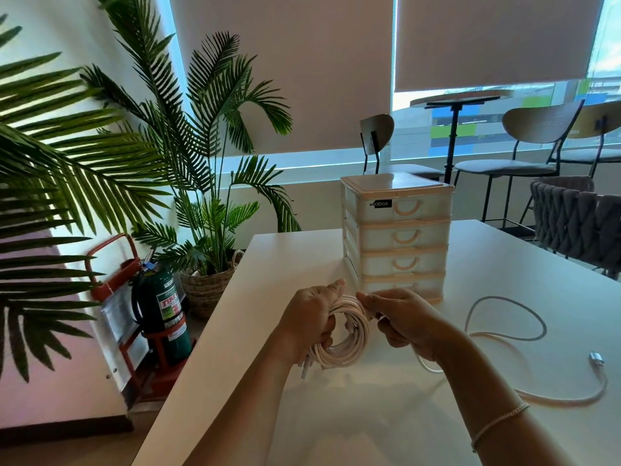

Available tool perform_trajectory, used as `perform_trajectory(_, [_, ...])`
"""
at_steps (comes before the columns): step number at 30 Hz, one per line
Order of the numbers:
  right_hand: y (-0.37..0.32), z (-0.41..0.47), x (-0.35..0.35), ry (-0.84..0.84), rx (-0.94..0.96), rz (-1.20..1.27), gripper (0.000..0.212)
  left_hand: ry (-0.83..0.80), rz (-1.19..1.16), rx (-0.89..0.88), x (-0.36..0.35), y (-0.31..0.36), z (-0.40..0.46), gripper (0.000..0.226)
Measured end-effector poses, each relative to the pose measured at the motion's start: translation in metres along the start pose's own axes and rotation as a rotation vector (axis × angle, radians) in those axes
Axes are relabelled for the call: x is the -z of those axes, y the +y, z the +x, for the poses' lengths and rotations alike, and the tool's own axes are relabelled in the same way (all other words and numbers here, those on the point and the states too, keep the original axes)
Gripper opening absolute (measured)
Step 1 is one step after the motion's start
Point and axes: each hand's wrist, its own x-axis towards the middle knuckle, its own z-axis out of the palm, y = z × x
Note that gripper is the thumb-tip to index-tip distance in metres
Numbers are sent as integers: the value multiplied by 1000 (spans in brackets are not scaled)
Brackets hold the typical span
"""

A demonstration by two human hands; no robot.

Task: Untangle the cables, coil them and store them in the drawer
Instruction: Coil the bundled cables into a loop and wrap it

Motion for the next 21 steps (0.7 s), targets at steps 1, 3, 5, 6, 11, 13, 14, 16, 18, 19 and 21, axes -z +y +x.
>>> perform_trajectory(1, [-1, -1, 0, -2, 3, -1, 32, 7, -3, 1, -1, 0, 0, 44])
perform_trajectory(3, [-1, -2, 0, -6, 4, -7, 33, 24, 21, 3, -1, -1, 1, 48])
perform_trajectory(5, [-1, -2, -2, -2, 2, -17, 35, 32, 49, 15, -2, 0, 1, 53])
perform_trajectory(6, [0, -1, -2, 4, 2, -21, 35, 27, 54, 20, -1, -1, 1, 54])
perform_trajectory(11, [6, 4, 7, 67, 72, -3, 24, -84, -10, 23, 2, 0, 0, 57])
perform_trajectory(13, [6, 4, 9, 85, 95, -45, 19, -139, -45, 22, 3, 0, 1, 57])
perform_trajectory(14, [6, 4, 10, 105, 102, -67, 18, -183, -59, 20, 4, -1, 1, 56])
perform_trajectory(16, [6, 3, 11, 158, 116, -112, 19, -332, -101, 7, 7, -3, 1, 53])
perform_trajectory(18, [5, 3, 11, 203, 132, -146, 17, -450, -84, -36, 11, -4, 0, 41])
perform_trajectory(19, [5, 4, 11, 232, 142, -158, 16, -454, -38, -57, 11, -5, -1, 34])
perform_trajectory(21, [6, 6, 11, 309, 163, -196, 14, -373, 42, -64, 9, -5, -1, 25])
